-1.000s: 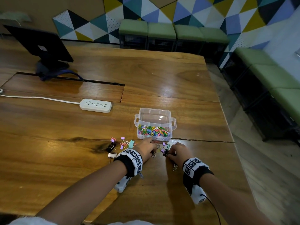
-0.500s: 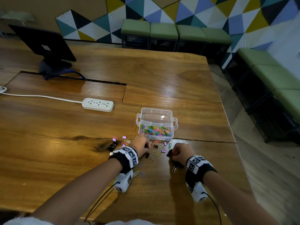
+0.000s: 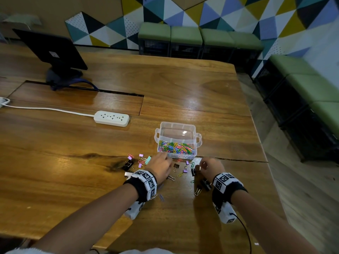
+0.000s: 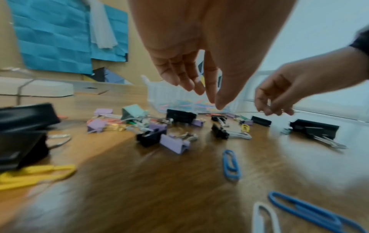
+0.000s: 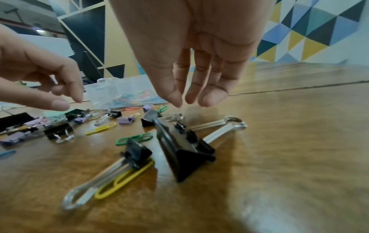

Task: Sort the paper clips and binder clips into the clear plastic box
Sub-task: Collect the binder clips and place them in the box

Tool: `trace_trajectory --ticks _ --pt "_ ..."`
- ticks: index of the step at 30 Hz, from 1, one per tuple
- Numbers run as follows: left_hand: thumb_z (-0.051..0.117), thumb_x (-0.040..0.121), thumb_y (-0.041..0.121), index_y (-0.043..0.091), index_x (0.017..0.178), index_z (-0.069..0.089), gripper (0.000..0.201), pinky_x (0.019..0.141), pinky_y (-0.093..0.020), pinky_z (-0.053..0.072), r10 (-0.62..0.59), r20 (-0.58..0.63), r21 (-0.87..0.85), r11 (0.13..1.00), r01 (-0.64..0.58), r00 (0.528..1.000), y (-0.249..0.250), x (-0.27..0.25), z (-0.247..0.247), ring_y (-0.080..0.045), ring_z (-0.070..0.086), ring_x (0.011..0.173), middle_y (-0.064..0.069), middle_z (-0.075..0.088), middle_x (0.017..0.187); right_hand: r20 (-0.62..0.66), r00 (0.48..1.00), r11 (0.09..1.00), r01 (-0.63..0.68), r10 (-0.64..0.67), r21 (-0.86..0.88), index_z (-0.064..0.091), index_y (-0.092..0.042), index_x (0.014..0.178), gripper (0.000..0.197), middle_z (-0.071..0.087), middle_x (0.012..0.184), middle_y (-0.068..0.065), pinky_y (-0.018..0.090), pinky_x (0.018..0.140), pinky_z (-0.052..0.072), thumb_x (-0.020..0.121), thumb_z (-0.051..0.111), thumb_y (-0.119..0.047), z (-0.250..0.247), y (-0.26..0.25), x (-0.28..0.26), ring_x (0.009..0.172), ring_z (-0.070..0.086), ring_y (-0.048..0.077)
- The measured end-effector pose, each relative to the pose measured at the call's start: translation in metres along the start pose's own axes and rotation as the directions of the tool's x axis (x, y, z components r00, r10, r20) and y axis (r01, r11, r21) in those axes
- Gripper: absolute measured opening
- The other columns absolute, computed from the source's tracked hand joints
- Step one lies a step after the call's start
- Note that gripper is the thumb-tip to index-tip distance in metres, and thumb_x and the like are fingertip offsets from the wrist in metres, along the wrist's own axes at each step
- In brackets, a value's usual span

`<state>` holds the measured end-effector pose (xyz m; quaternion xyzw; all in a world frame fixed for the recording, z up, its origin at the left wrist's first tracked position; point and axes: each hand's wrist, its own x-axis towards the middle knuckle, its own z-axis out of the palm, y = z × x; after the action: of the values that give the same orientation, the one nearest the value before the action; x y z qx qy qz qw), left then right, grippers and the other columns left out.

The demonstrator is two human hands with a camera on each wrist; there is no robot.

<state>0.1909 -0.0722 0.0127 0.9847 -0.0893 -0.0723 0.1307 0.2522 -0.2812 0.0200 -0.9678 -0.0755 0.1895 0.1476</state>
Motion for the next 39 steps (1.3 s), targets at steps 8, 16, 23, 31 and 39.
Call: trace_trajectory --ticks 8,16,23,31,39 --pt "0.056 0.089 0.039 0.012 0.106 0.062 0.033 0.095 -0.038 0.043 -0.096 0.181 -0.013 0.995 0.1 0.979 0.033 0.016 0.014 -0.027 0.051 0.112 -0.01 0.057 0.115 0.058 0.995 0.994 -0.09 0.087 0.058 0.068 -0.016 0.097 0.023 0.07 0.097 0.002 0.022 0.066 0.043 0.084 0.065 -0.034 0.001 -0.024 0.007 0.077 0.057 0.012" --pt "0.061 0.089 0.025 0.011 0.1 0.063 0.018 0.1 -0.034 0.037 -0.081 0.16 -0.058 0.994 0.092 0.984 0.036 0.024 0.029 -0.026 0.049 0.114 -0.009 0.056 0.117 0.076 0.99 0.977 -0.13 0.118 0.167 0.072 -0.012 0.085 0.009 0.073 0.093 0.004 0.017 0.061 0.045 0.082 0.066 -0.018 0.003 -0.024 0.008 0.075 0.062 0.013" --pt "0.052 0.091 0.009 0.006 0.109 0.055 0.019 0.095 -0.037 0.044 -0.063 0.166 -0.076 0.994 0.077 0.984 0.027 0.033 0.019 -0.028 0.052 0.111 -0.012 0.058 0.119 0.098 0.994 0.987 -0.069 0.055 0.146 0.07 -0.015 0.088 0.008 0.07 0.096 0.002 0.014 0.054 0.039 0.081 0.065 -0.013 0.003 -0.023 0.006 0.075 0.057 0.011" --pt "0.049 0.093 0.006 0.008 0.135 0.045 0.042 0.107 -0.039 0.04 -0.002 0.193 0.103 0.994 -0.019 0.981 0.017 0.035 0.016 -0.03 0.042 0.128 -0.015 0.047 0.136 0.182 0.969 0.985 0.174 -0.17 -0.008 0.07 -0.019 0.101 0.02 0.067 0.106 -0.001 0.016 0.077 0.038 0.085 0.059 -0.015 -0.003 -0.019 -0.009 0.1 0.06 0.016" --pt "0.044 0.097 0.011 0.011 0.128 0.056 0.033 0.103 -0.039 0.037 0.012 0.223 0.096 0.995 -0.034 0.975 0.015 0.027 0.01 -0.031 0.04 0.127 -0.014 0.047 0.131 0.299 0.938 0.95 0.241 -0.176 -0.199 0.063 -0.026 0.113 0.027 0.061 0.113 0.001 0.026 0.087 0.042 0.086 0.061 -0.023 0.006 -0.009 -0.015 0.108 0.052 0.017"
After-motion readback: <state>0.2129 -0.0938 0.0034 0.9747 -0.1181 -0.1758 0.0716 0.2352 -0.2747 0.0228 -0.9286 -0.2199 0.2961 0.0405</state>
